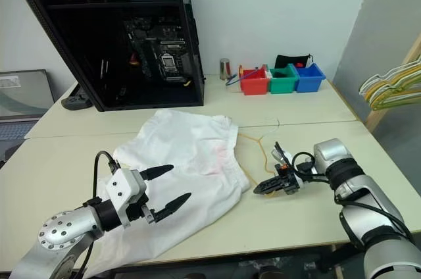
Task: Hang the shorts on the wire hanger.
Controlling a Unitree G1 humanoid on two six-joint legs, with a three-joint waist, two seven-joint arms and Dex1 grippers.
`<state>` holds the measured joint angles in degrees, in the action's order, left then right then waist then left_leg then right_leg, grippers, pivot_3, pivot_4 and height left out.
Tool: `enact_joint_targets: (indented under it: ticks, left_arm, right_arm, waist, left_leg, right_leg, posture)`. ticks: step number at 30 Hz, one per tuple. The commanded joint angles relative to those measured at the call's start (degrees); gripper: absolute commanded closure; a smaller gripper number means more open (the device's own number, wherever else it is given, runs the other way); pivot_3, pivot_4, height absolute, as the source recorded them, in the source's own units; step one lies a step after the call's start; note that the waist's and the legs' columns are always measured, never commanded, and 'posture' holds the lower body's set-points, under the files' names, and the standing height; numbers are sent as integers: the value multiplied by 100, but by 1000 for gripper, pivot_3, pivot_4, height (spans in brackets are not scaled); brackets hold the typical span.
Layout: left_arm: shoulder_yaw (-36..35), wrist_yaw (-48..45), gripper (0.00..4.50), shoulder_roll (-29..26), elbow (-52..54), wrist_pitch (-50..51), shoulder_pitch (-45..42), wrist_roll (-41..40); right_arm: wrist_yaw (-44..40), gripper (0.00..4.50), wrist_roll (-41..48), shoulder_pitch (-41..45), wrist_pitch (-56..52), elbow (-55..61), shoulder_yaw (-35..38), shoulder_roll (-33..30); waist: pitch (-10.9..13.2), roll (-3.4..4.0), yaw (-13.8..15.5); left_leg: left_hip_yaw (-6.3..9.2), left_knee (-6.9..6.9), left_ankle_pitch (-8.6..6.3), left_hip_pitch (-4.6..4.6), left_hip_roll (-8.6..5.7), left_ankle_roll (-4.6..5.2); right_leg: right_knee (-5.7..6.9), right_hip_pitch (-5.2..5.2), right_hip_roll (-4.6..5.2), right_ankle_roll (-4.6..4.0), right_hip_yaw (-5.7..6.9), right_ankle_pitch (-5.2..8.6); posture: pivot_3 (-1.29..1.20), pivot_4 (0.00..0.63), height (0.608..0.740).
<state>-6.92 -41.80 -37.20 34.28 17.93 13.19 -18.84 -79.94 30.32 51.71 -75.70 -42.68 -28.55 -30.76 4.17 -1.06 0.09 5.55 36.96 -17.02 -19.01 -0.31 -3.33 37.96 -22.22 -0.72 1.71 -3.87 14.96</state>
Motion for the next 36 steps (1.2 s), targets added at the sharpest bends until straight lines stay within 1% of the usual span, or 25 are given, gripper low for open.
enact_joint_targets:
  ticks: [1, 2, 3, 5, 7, 9, 11, 13, 15, 18, 19, 20, 21, 23, 24, 26, 31, 35, 36]
  left_arm:
    - [-39, 27, 20, -1, 105, -86, -67, -12]
    - [-45, 29, 20, -5, 124, -68, -58, -21]
    - [-52, -17, 20, -48, 162, -7, -60, -72]
    - [-160, -162, 20, -221, 198, 332, -245, -366]
    - [-279, -442, 20, -551, 160, 751, -634, -758]
    - [-416, -750, 20, -949, 2, 1301, -1216, -1301]
    - [-517, -1075, 20, -1353, -368, 1759, -2019, -1771]
    - [-542, -1285, 20, -1617, -820, 2049, -2827, -2035]
    - [-499, -1410, 20, -1746, -1334, 2195, -3619, -2132]
    - [-245, -1724, 20, -1876, -2525, 2008, -5075, -1831]
    - [-173, -1810, 20, -1889, -2813, 1906, -5362, -1716]
    - [-67, -1904, 20, -1906, -3209, 1759, -5706, -1532]
    - [86, -2099, 20, -1960, -3631, 1500, -6047, -1280]
    - [534, -2617, 20, -2078, -4585, 719, -6747, -612]
    - [825, -2898, 20, -2076, -5093, 200, -7099, -218]
    - [1189, -3244, 20, -1972, -5916, -511, -7641, 294]
    - [1628, -3607, 20, -1597, -7666, -1855, -8610, 1146]
    - [1846, -3887, 20, -1323, -8537, -2604, -8973, 1601]
    - [1913, -3819, 20, -1197, -8769, -2869, -9048, 1760]
  right_arm:
    - [207, 4500, -278, 442, 810, -253, 519, 70]
    - [343, 4500, -379, 551, 1124, -314, 658, 90]
    - [656, 4500, -516, 692, 1549, -336, 856, 112]
    - [1117, 4500, -654, 920, 2098, -134, 1204, 140]
    - [1621, 4500, -847, 1003, 2472, 188, 1428, 202]
    - [2105, 4500, -1038, 932, 2807, 639, 1590, 286]
    - [2569, 4500, -1209, 776, 3007, 1147, 1694, 423]
    - [2769, 4500, -1455, 528, 3333, 1694, 1581, 472]
    - [3037, 4500, -1746, 329, 3602, 2022, 1474, 510]
    - [3378, 4500, -2251, 16, 4233, 2382, 1272, 481]
    - [3449, 4500, -2380, -44, 4389, 2429, 1227, 473]
    - [3482, 4500, -2480, -116, 4530, 2485, 1194, 463]
    - [3545, 4500, -2627, -195, 4726, 2540, 1143, 434]
    - [3684, 4500, -2914, -369, 5127, 2665, 1050, 375]
    - [3832, 4500, -3045, -464, 5324, 2704, 1042, 382]
    - [4024, 4500, -3309, -592, 5723, 2708, 987, 371]
    - [4311, 4500, -3805, -742, 6435, 2584, 895, 361]
    - [4442, 4500, -4013, -766, 6733, 2498, 911, 397]
    - [4505, 4500, -4143, -755, 6909, 2492, 874, 366]
  waist:
    - [1, 1, -3]
    - [3, 4, -9]
    - [6, 9, -11]
    - [15, 23, -21]
    - [18, 29, -24]
    - [16, 24, -20]
    - [13, 21, -23]
    - [9, 21, -44]
    - [9, 20, -54]
    - [4, 12, -73]
    - [3, 11, -90]
    - [3, 10, -115]
    - [3, 11, -161]
    - [3, 10, -186]
    - [3, 11, -195]
    - [2, 9, -225]
    - [1, 9, -323]
    - [1, 8, -377]
    - [1, 8, -391]
  left_leg:
    - [0, 0, 0, 0, 0, 0]
    - [-2, 0, 0, 0, 0, 0]
    - [-3, 0, 0, 0, 0, 0]
    - [-4, 1, 0, 2, 1, 0]
    - [-2, 0, 0, -1, 1, 0]
    - [11, 0, 0, -3, 7, 0]
    - [21, -1, 0, -5, 7, 0]
    - [22, -1, 0, -8, 5, 0]
    - [19, 1, 0, -15, 3, 0]
    - [22, 8, 1, -42, -2, -2]
    - [21, 10, 2, -57, -3, -3]
    - [21, 12, 2, -78, -5, -3]
    - [14, 12, 3, -95, -6, -4]
    - [15, 10, 4, -100, -4, -6]
    - [15, 8, 4, -100, -4, -7]
    - [16, 4, 5, -104, -4, -8]
    - [-6, 10, 4, -115, -6, -7]
    - [-3, 19, 3, -138, -6, -5]
    - [-4, 20, 3, -138, -6, -4]
  right_leg:
    - [0, 0, 0, 0, 0, 0]
    - [1, -1, 0, 0, -1, 0]
    - [1, -2, 0, 0, -2, 0]
    - [6, -4, 0, 0, -4, 0]
    - [12, -8, -1, 0, -1, -1]
    - [12, -9, -8, -1, 11, 0]
    - [12, -6, -9, -4, 22, 1]
    - [11, -6, -9, -4, 22, 1]
    - [3, -7, -7, -3, 18, 1]
    - [1, -26, -3, -4, 21, 0]
    - [5, -44, -3, -7, 19, -2]
    - [7, -67, -1, -28, 18, -15]
    - [14, -94, 0, -33, 12, -18]
    - [16, -99, 1, -35, 12, -20]
    - [17, -102, 1, -37, 13, -20]
    - [13, -106, 0, -39, 15, -20]
    - [14, -116, 2, -40, -3, -19]
    - [14, -131, 2, -39, 3, -20]
    - [16, -131, 2, -39, 1, -20]
  posture:
    - [124, 16, 740]
    - [124, 16, 740]
    - [124, 16, 740]
    - [106, 13, 740]
    - [92, 10, 740]
    - [80, 5, 740]
    - [64, 0, 740]
    - [53, 0, 740]
    - [47, 0, 740]
    - [42, 0, 740]
    - [36, 0, 740]
    - [32, 0, 740]
    - [29, 0, 740]
    - [23, 0, 740]
    - [17, 0, 740]
    - [10, 0, 740]
    - [-8, 0, 740]
    - [-15, 0, 740]
    - [-15, 0, 740]
